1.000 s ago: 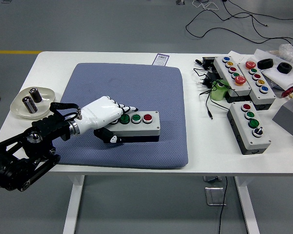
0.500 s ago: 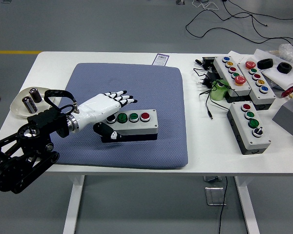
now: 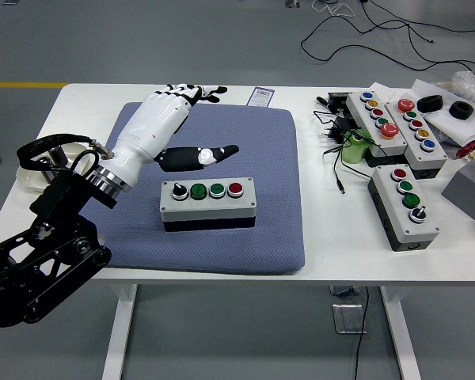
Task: Pick up the button,place it on the desk,press the button,press the button
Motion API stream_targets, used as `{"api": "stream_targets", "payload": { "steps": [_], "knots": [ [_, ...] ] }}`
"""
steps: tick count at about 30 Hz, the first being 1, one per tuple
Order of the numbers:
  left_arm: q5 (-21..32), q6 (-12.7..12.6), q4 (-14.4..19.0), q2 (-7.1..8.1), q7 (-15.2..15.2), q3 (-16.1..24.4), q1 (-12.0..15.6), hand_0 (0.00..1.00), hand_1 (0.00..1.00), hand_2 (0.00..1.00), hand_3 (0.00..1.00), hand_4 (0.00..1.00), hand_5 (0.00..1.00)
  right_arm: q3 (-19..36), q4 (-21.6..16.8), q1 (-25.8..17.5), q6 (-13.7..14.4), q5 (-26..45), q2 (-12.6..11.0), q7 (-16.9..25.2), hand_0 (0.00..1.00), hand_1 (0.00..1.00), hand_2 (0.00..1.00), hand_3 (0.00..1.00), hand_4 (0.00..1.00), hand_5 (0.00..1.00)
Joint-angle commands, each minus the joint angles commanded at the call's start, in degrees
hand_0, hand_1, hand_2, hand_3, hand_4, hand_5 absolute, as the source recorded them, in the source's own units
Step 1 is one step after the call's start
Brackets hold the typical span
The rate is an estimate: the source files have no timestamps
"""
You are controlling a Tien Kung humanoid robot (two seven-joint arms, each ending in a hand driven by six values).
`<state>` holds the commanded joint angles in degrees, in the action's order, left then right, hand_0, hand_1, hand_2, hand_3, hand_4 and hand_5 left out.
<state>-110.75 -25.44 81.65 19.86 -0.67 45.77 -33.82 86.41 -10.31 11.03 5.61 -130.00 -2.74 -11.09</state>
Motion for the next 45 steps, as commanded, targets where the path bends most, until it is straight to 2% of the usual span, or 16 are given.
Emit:
{"api": "stream_targets", "payload": {
  "steps": [1, 3, 6, 7, 8, 12, 13, 16, 21, 30, 39, 41, 45],
  "knots": [
    [-0.8, -0.4, 0.2, 0.01, -1.1, -0.1, 0.0, 0.002, 0.002, 0.030, 0.530, 0.646, 0.997, -0.1, 0.0, 0.0, 0.0, 0.0, 0.0, 0.0, 0.673, 0.658, 0.674, 0.624, 0.310, 0.173],
    [-2.2, 0.2, 0.6, 0.01, -3.7, -0.2, -0.2, 0.002, 0.002, 0.030, 0.530, 0.646, 0.997, -0.1, 0.0, 0.0, 0.1, 0.0, 0.0, 0.0, 0.673, 0.658, 0.674, 0.624, 0.310, 0.173],
    [-1.2, 4.0, 0.8, -0.01, -5.7, -0.8, -0.6, 0.002, 0.002, 0.030, 0.530, 0.646, 0.997, -0.2, 0.0, 0.0, 0.0, 0.0, 0.0, 0.0, 0.673, 0.658, 0.674, 0.624, 0.310, 0.173],
    [-0.9, 5.3, 0.7, -0.07, -6.3, -1.1, -0.7, 0.002, 0.002, 0.002, 0.531, 0.648, 0.883, -0.2, 0.0, 0.0, 0.0, 0.0, 0.0, -0.1, 0.673, 0.658, 0.674, 0.624, 0.310, 0.173],
    [-0.6, 7.2, 0.4, -0.19, -7.1, -1.6, -0.8, 0.002, 0.002, 0.002, 0.531, 0.648, 0.883, -0.2, 0.0, 0.0, 0.0, 0.0, 0.0, -0.1, 0.673, 0.658, 0.674, 0.624, 0.310, 0.173],
    [0.1, 12.6, -0.2, -0.39, -8.3, -3.6, -0.9, 0.002, 0.002, 0.002, 0.531, 0.648, 0.883, -0.1, 0.0, -0.1, -0.1, 0.0, 0.0, -0.1, 0.673, 0.658, 0.674, 0.624, 0.310, 0.173],
    [-0.1, 13.6, -0.4, -0.45, -8.7, -4.1, -0.9, 0.002, 0.002, 0.002, 0.549, 0.655, 0.813, 0.0, 0.0, -0.2, -0.1, 0.0, 0.0, -0.1, 0.673, 0.658, 0.674, 0.624, 0.310, 0.173],
    [0.0, 15.4, -1.4, -0.73, -9.4, -5.4, -0.9, 0.002, 0.002, 0.002, 0.549, 0.655, 0.813, 0.1, 0.0, -0.3, -0.1, 0.0, 0.0, -0.1, 0.673, 0.658, 0.674, 0.624, 0.310, 0.173],
    [-0.3, 17.0, -2.5, -0.91, -10.1, -6.5, -0.8, 0.002, 0.002, 0.002, 0.561, 0.654, 0.780, 0.2, 0.0, -0.4, -0.1, 0.0, 0.0, -0.1, 0.673, 0.658, 0.674, 0.624, 0.310, 0.173],
    [-0.6, 18.3, -5.1, -1.29, -10.7, -7.4, -0.8, 0.002, 0.002, 0.002, 0.563, 0.656, 0.765, -0.2, 0.0, -0.3, -0.1, 0.0, 0.0, -0.1, 0.673, 0.658, 0.674, 0.624, 0.310, 0.173],
    [-1.0, 21.9, -6.8, -1.06, -12.0, -8.1, -0.9, 0.002, 0.002, 0.002, 0.561, 0.655, 0.744, -0.3, 0.0, -0.1, -0.1, 0.0, 0.0, 0.0, 0.673, 0.658, 0.674, 0.624, 0.310, 0.173],
    [-0.9, 21.2, -6.9, -1.11, -12.0, -7.9, -0.7, 0.002, 0.002, 0.002, 0.561, 0.655, 0.744, -0.3, 0.0, -0.1, -0.1, 0.0, 0.0, 0.0, 0.673, 0.658, 0.674, 0.624, 0.310, 0.173],
    [0.1, 17.8, -6.6, -1.49, -11.3, -6.4, -0.1, 0.002, 0.002, 0.002, 0.560, 0.658, 0.745, -0.4, 0.0, 0.0, 0.0, 0.0, 0.0, 0.0, 0.673, 0.658, 0.674, 0.624, 0.310, 0.173]
  ]
}}
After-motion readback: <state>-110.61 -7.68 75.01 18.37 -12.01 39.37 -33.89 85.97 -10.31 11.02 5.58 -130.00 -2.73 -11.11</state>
